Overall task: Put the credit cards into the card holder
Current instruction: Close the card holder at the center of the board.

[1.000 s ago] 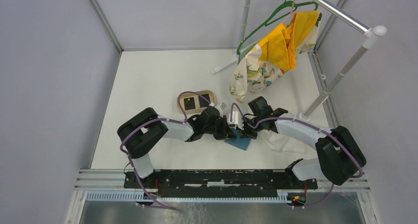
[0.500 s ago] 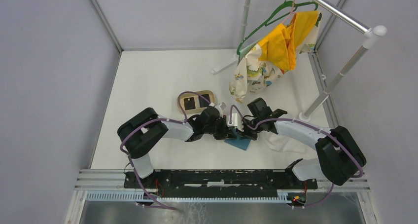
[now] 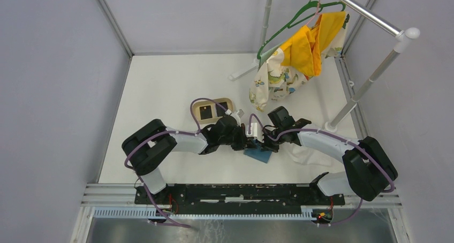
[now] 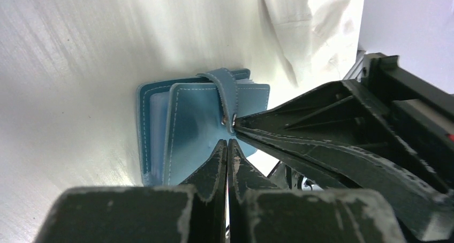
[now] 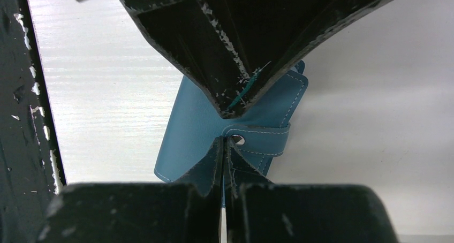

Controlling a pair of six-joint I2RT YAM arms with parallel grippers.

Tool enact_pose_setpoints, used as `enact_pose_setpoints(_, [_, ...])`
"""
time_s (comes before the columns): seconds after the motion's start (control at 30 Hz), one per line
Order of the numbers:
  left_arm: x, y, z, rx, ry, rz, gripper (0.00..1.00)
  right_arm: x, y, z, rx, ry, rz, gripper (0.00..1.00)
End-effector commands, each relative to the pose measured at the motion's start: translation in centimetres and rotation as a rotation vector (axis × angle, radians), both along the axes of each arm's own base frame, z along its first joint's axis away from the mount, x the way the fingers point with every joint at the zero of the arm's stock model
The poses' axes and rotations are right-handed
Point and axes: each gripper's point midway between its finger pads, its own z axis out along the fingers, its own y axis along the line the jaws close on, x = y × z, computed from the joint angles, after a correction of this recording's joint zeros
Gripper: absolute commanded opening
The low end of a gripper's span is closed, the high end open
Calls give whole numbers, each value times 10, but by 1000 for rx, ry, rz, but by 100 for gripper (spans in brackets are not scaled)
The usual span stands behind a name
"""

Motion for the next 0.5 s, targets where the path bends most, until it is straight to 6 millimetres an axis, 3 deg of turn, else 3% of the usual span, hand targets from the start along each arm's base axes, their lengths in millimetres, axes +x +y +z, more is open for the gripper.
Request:
enact_pose_setpoints(0.0, [11,-10,35,-82,-71,25,3,-6,-2,-5,-15,25,-7,0])
enact_pose_setpoints(0.47, [19,-31,37,-146,-58,12,2,-5,-2,-5,-14,21,-5,0])
